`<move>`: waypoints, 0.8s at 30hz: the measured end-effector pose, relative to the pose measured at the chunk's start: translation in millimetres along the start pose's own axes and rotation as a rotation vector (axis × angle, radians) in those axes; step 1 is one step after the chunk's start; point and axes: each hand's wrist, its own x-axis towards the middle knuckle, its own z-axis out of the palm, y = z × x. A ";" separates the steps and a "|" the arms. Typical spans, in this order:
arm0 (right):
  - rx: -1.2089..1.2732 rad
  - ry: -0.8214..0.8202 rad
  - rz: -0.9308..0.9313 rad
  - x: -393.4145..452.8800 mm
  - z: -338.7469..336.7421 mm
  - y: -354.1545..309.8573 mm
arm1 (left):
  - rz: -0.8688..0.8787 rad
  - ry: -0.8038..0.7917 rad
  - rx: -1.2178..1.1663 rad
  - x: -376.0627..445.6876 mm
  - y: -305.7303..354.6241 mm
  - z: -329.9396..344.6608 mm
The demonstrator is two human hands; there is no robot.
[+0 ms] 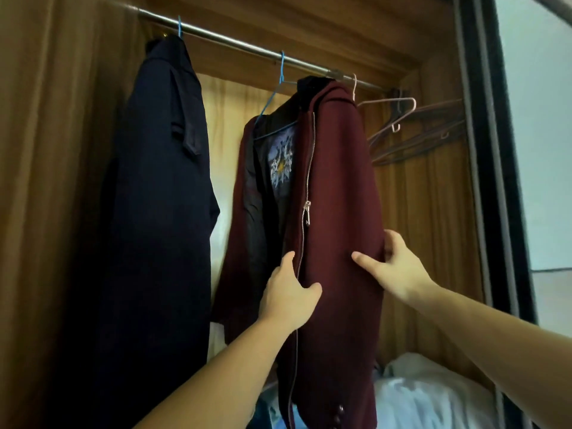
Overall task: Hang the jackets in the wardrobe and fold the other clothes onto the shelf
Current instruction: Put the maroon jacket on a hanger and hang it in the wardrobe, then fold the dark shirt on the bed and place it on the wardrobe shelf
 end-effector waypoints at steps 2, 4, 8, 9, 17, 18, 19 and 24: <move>-0.067 -0.059 0.035 -27.3 -13.3 9.7 | -0.031 -0.059 0.057 -23.1 -3.2 -4.3; -0.173 -0.108 0.049 -54.0 -30.5 16.6 | -0.033 -0.119 0.142 -46.3 -5.4 -8.6; -0.500 -0.255 -0.006 -120.2 -76.4 40.4 | -0.031 -0.197 0.291 -105.5 -3.2 -6.6; -0.581 -0.297 -0.021 -138.5 -90.3 46.6 | -0.026 -0.229 0.334 -121.2 -1.2 -3.1; -0.790 -0.279 0.235 -272.9 -187.8 78.9 | 0.181 -0.468 0.330 -197.5 37.3 44.0; -0.795 -0.257 0.278 -288.7 -199.0 79.4 | 0.217 -0.494 0.315 -203.6 42.7 53.3; -0.800 -0.228 0.325 -304.4 -209.4 78.9 | 0.254 -0.521 0.294 -209.4 47.9 63.5; -0.865 -0.031 0.547 -385.5 -251.3 64.3 | 0.413 -0.721 0.139 -252.6 71.9 109.6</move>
